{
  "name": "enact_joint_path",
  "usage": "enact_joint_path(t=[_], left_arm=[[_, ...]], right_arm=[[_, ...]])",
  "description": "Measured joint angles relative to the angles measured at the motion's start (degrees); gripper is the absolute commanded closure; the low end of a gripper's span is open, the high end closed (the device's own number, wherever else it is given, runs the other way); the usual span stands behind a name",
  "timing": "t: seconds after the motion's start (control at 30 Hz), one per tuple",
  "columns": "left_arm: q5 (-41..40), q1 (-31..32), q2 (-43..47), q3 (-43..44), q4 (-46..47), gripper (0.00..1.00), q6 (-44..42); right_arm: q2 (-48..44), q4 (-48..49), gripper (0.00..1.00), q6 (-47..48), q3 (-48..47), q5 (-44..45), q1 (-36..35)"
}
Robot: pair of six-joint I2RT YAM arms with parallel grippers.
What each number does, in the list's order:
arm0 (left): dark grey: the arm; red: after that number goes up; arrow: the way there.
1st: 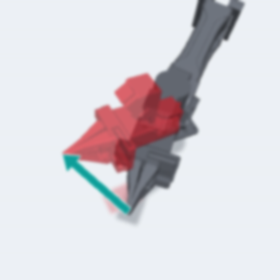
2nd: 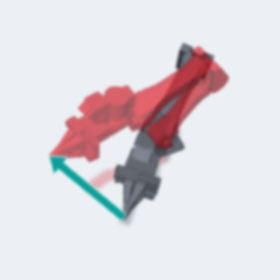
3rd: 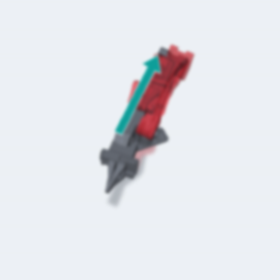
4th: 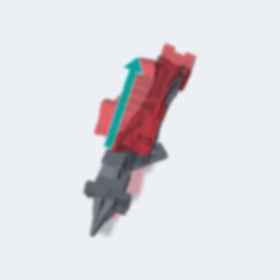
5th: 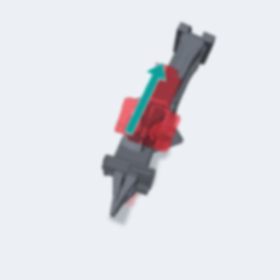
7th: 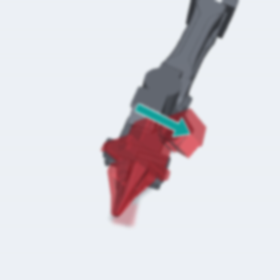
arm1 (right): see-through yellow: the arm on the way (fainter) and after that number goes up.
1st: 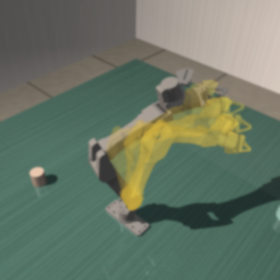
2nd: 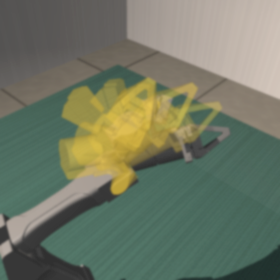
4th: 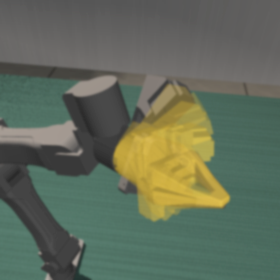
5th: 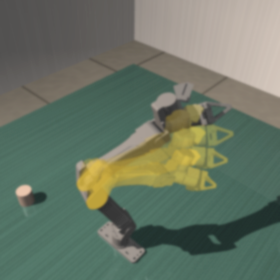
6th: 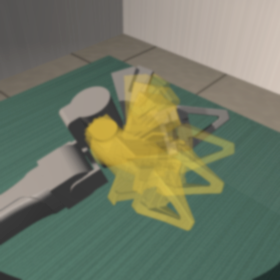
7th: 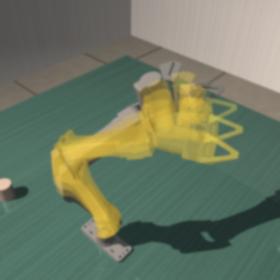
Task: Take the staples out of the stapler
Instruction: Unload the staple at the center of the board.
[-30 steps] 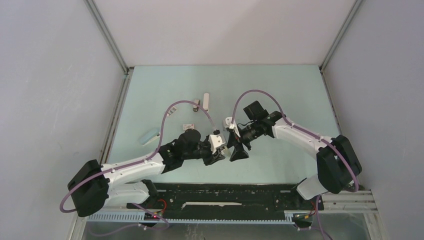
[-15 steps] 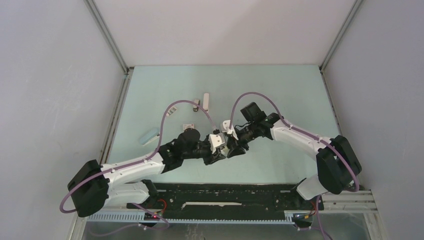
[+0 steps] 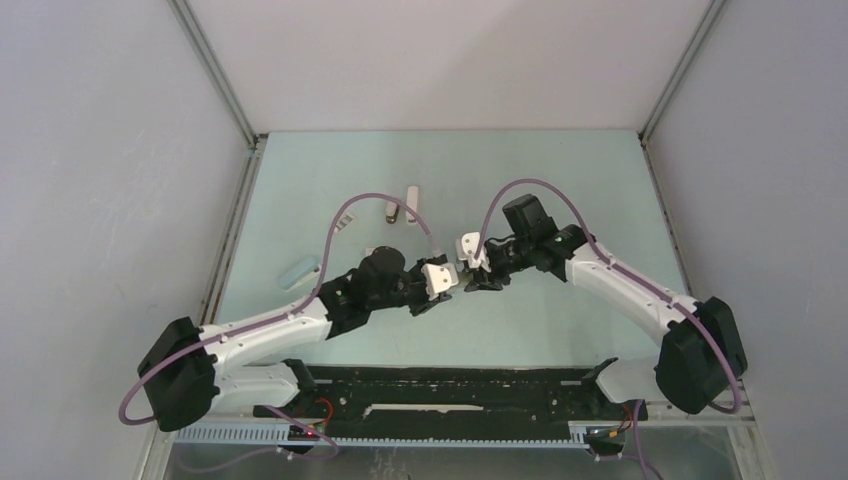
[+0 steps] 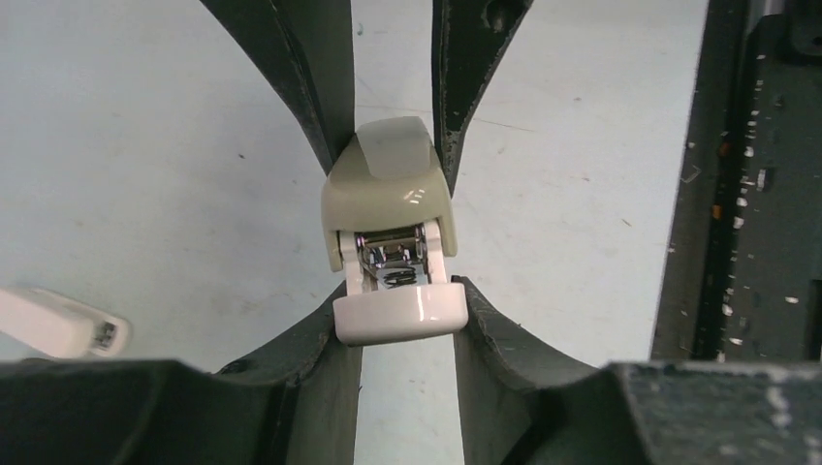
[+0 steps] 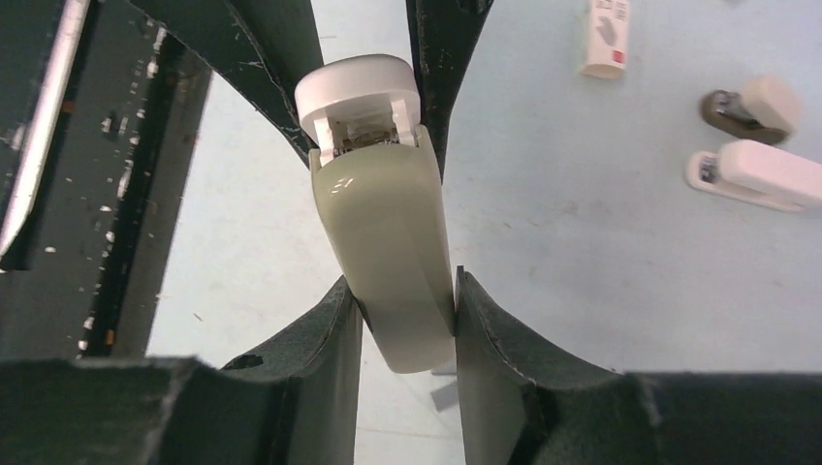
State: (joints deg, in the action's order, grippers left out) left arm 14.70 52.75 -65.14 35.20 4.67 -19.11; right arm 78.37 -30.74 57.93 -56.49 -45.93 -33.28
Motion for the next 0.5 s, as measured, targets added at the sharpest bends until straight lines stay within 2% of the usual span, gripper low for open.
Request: enact_joint_path(t=[0.23,0.5], left_arm=[[-2.4,0.0,-8.9,11.5,-9.7,1.00,-6.7],[-3.8,-2.0,-18.7,23.3,-21.7,1.00,-9.0]], right_arm=[[-2.3,-0.6,0.99,1.0,0.3,3.9,3.8],[-0.4,-3.1,1.00,0.5,0.9,5.0,10.6]])
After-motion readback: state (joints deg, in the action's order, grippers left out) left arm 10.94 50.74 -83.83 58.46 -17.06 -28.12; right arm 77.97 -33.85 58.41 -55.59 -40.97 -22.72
